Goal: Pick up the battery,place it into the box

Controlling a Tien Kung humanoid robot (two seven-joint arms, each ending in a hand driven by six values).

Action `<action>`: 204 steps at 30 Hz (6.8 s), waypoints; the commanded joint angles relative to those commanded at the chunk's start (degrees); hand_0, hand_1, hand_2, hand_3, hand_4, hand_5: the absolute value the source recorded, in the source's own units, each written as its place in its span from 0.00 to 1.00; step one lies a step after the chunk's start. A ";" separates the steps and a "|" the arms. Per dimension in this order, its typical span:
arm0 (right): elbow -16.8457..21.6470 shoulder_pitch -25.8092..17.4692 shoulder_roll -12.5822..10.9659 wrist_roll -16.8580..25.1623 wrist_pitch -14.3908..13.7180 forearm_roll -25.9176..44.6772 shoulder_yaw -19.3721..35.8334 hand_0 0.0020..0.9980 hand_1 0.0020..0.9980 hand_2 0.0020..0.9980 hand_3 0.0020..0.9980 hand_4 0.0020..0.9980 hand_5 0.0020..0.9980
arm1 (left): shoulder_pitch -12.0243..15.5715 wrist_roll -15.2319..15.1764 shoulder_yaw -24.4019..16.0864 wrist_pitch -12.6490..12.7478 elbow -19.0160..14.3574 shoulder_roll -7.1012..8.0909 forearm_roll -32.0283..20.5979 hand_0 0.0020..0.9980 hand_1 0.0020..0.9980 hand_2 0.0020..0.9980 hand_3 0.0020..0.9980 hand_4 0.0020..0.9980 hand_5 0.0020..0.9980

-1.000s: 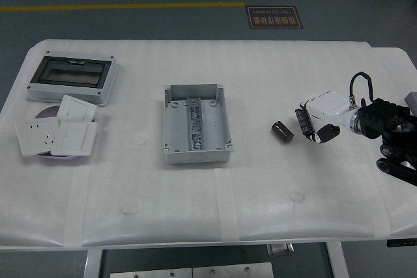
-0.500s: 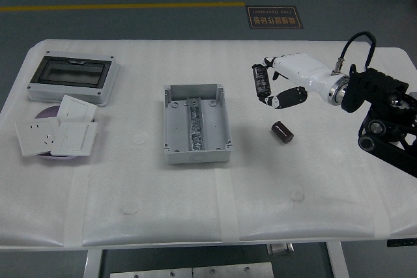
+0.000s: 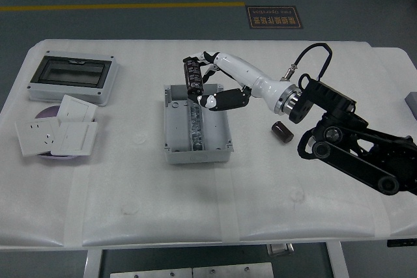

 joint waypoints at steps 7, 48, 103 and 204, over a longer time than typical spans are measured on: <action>-2.37 0.02 1.34 -0.02 -0.44 -4.58 -2.21 0.90 0.78 0.82 0.96 0.71 0.25 | -0.05 0.20 0.20 -0.31 0.00 0.02 -0.28 0.70 0.69 0.60 0.64 0.69 0.38; -16.63 10.24 -10.48 0.35 -2.97 -19.07 -23.81 0.92 0.75 0.81 0.96 0.92 0.44 | -0.62 -0.35 2.42 -0.06 0.00 0.89 -3.22 0.70 0.69 0.59 0.62 0.65 0.34; -20.94 7.20 -9.23 9.38 19.86 -41.90 -14.32 0.87 0.71 0.77 0.89 0.73 0.40 | -1.86 -0.94 5.29 -0.13 0.00 3.03 -6.68 0.70 0.69 0.59 0.62 0.64 0.36; -15.07 1.78 8.38 0.57 -12.00 1.13 -5.82 0.80 0.67 0.73 0.76 0.59 0.32 | -0.84 -0.47 1.42 -0.05 0.00 0.95 -2.35 0.70 0.69 0.60 0.63 0.63 0.40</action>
